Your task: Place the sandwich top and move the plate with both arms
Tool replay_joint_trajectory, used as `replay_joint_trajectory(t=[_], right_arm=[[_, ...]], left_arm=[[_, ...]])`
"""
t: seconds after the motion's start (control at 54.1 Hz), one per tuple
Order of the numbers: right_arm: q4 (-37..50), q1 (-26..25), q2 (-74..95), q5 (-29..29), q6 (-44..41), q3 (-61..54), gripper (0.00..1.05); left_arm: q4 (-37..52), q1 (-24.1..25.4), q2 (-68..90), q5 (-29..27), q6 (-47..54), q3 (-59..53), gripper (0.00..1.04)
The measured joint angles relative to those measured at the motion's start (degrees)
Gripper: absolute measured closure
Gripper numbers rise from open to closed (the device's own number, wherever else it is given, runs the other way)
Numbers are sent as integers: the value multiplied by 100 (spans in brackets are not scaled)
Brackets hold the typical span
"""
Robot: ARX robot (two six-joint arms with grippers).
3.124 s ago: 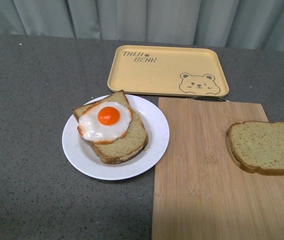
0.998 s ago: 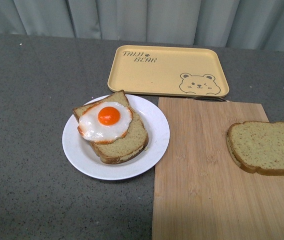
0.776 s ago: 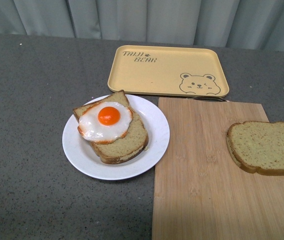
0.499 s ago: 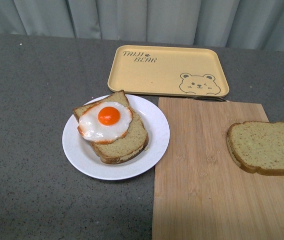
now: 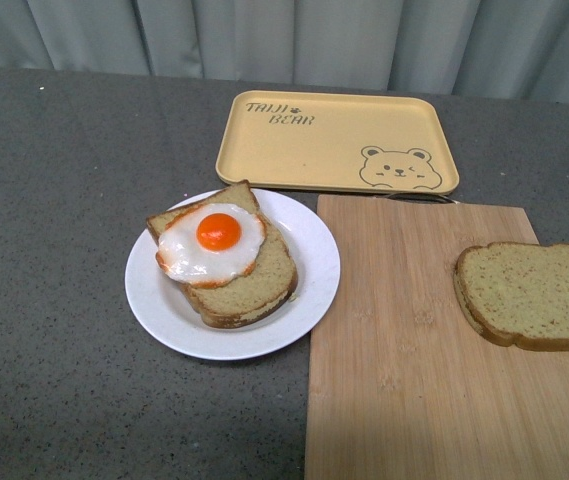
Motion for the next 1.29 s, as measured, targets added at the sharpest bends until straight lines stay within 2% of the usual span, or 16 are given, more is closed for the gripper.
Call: replay_joint_trajectory(t=[0.055, 0.129, 0.24, 0.333, 0.425, 0.684, 0.795, 0.961, 1.128, 1.294], right_arm=[[254, -157, 557, -109, -142, 26, 9], [813, -555, 1519, -640, -155, 94, 9], [2063, -1340, 3639, -1733, -4, 533, 9], [2516, -1687, 5077, -2245, 164, 986, 9], [2476, -1873, 6168, -2653, 365, 1386, 9], [1233, -2260, 8856, -4354, 914, 2940, 9], [883, -2282, 9307, -4697, 981, 3276, 9], [647, -2280, 9890, -4800, 1029, 3650, 9], [527, -2124, 10498, -5088, 1421, 4079, 9], [535, -1912, 11086, -5106, 1707, 4398, 44]], left_arm=[[0, 0, -2, 2, 0, 0, 7], [0, 0, -2, 4, 0, 0, 7], [0, 0, -2, 2, 0, 0, 7], [0, 0, -2, 2, 0, 0, 7], [0, 0, -2, 2, 0, 0, 7], [0, 0, -2, 4, 0, 0, 7], [0, 0, -2, 4, 0, 0, 7], [0, 0, -2, 4, 0, 0, 7], [0, 0, -2, 4, 0, 0, 7], [0, 0, -2, 4, 0, 0, 7]])
